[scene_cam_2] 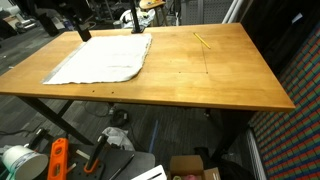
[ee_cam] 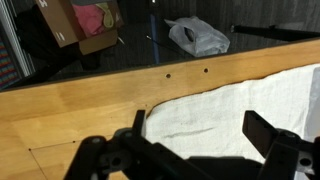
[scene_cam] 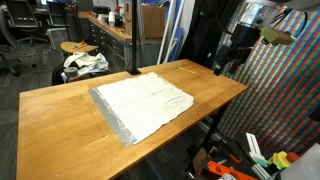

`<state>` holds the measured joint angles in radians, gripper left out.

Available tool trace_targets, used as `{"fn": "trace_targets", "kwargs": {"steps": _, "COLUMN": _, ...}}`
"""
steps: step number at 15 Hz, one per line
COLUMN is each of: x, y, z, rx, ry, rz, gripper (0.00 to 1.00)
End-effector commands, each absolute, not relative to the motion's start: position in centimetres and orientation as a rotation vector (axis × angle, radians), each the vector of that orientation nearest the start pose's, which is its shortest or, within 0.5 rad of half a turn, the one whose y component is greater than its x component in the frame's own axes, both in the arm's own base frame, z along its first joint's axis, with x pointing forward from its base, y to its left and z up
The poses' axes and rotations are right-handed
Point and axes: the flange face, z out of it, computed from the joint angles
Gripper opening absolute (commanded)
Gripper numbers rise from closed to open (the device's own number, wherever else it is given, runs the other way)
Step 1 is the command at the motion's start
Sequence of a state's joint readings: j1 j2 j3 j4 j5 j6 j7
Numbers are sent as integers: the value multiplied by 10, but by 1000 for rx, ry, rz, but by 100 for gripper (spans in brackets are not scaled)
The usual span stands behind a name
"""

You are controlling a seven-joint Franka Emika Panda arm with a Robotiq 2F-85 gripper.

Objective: Fold the towel in half

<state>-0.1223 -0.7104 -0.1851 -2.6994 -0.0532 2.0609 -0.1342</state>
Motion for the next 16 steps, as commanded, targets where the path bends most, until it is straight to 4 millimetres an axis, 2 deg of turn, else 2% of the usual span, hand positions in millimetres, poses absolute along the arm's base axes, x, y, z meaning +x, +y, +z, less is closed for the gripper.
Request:
{"fn": "trace_targets", "kwargs": {"steps": 1, "x": 348, "y": -89, "z": 442, "rx": -3083, "ry": 79, "rz": 106, "gripper": 100}}
{"fn": "trace_targets", "kwargs": {"steps": 5, "x": 385, "y": -71, "z": 437, "rx": -3054, "ry": -95, "rz": 364, "gripper": 100}}
{"fn": "trace_targets", "kwargs": {"steps": 10, "x": 435, "y": -66, "z": 417, "rx": -2987, "ry": -246, "rz": 486, "gripper": 100}}
{"fn": "trace_targets", "kwargs": {"steps": 13, "x": 459, "y": -70, "z": 397, "rx": -2976, "ry": -131, "rz": 501, "gripper": 100}}
{"fn": "trace_targets", "kwargs": {"steps": 16, "x": 476, "y": -78, "z": 377, "rx": -2953, "ry": -2, "rz": 425, "gripper": 100}}
